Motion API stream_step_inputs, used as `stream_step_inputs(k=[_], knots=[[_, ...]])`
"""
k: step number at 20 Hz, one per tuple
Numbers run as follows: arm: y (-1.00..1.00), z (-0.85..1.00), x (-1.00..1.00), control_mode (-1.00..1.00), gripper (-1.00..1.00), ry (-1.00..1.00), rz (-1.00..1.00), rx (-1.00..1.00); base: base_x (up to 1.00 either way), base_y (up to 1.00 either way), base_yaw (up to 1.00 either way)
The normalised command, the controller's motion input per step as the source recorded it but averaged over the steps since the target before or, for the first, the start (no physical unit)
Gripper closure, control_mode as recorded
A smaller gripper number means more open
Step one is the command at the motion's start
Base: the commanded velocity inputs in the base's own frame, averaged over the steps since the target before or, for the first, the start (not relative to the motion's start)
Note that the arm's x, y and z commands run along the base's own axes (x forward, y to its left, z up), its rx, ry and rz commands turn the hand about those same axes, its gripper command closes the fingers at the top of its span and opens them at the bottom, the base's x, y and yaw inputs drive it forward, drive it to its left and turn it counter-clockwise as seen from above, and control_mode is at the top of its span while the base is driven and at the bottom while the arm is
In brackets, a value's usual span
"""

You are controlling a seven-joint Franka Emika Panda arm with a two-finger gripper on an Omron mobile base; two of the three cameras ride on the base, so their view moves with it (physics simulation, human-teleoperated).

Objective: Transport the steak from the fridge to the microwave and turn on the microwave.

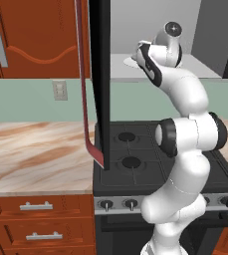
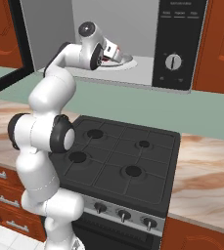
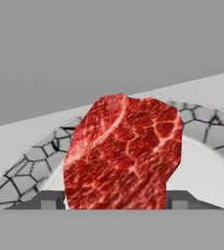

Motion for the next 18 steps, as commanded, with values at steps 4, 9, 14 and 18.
stream_step_inputs(k=[4, 9, 14, 18], knots=[[-0.02, 0.0, 0.0, -1.0, -1.0, 0.0, 0.01, 0.0, 0.0, 0.0, 0.0], [-0.02, 0.08, -0.18, -1.0, -1.0, -0.1, 0.05, 0.01, 0.0, 0.0, 0.0], [0.0, 0.25, -0.6, -1.0, -1.0, -0.25, 0.1, 0.01, 0.0, 0.0, 0.0], [0.0, 0.04, -0.74, -1.0, -1.0, -0.27, 0.1, 0.0, 0.0, 0.0, 0.0]])
